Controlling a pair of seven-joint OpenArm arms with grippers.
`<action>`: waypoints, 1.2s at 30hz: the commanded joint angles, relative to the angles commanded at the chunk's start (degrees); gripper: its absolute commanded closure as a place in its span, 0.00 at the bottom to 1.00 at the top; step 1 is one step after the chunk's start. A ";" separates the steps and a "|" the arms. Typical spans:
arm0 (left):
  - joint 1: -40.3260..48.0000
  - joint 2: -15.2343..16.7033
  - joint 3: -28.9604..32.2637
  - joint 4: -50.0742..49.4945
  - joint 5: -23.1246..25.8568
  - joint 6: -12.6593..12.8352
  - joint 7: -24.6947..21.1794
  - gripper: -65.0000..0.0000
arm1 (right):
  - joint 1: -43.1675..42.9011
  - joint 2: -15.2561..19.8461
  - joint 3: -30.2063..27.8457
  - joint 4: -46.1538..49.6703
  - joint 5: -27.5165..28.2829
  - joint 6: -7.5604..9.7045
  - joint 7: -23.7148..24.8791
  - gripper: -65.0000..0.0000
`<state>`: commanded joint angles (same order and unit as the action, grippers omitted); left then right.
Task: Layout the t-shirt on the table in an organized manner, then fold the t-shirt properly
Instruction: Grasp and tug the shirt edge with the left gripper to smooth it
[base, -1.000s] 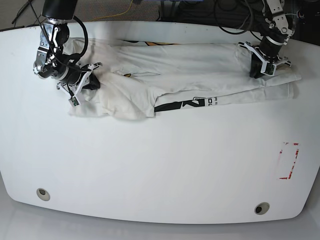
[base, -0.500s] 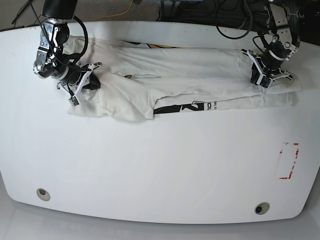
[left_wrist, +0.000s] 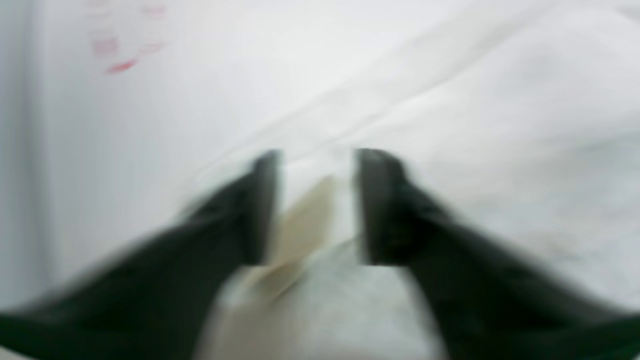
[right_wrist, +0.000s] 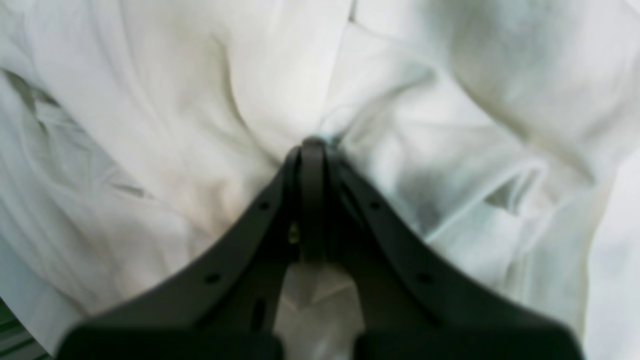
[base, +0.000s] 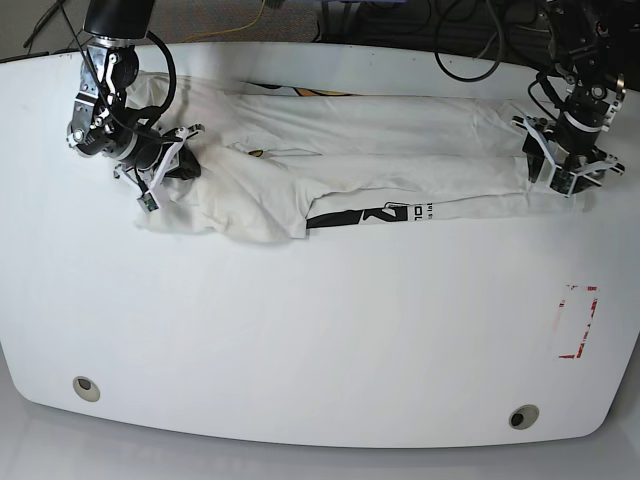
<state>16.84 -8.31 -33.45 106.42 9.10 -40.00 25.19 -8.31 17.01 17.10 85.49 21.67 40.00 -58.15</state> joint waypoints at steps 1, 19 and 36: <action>-0.35 -0.09 -1.85 0.00 -1.05 0.00 0.79 0.24 | 0.00 0.00 0.00 0.00 0.00 0.00 0.00 1.00; -6.42 -3.60 -23.65 -5.01 -18.99 0.00 23.03 0.16 | 0.09 0.00 -0.35 0.00 0.00 0.00 0.00 1.00; -4.84 -4.66 -19.52 -13.36 -29.19 0.00 24.26 0.16 | -0.18 0.00 -0.44 0.00 0.00 0.00 0.00 1.00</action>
<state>12.00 -12.97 -52.97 93.05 -20.09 -40.00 49.45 -8.48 17.01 16.66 85.49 21.67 40.00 -58.15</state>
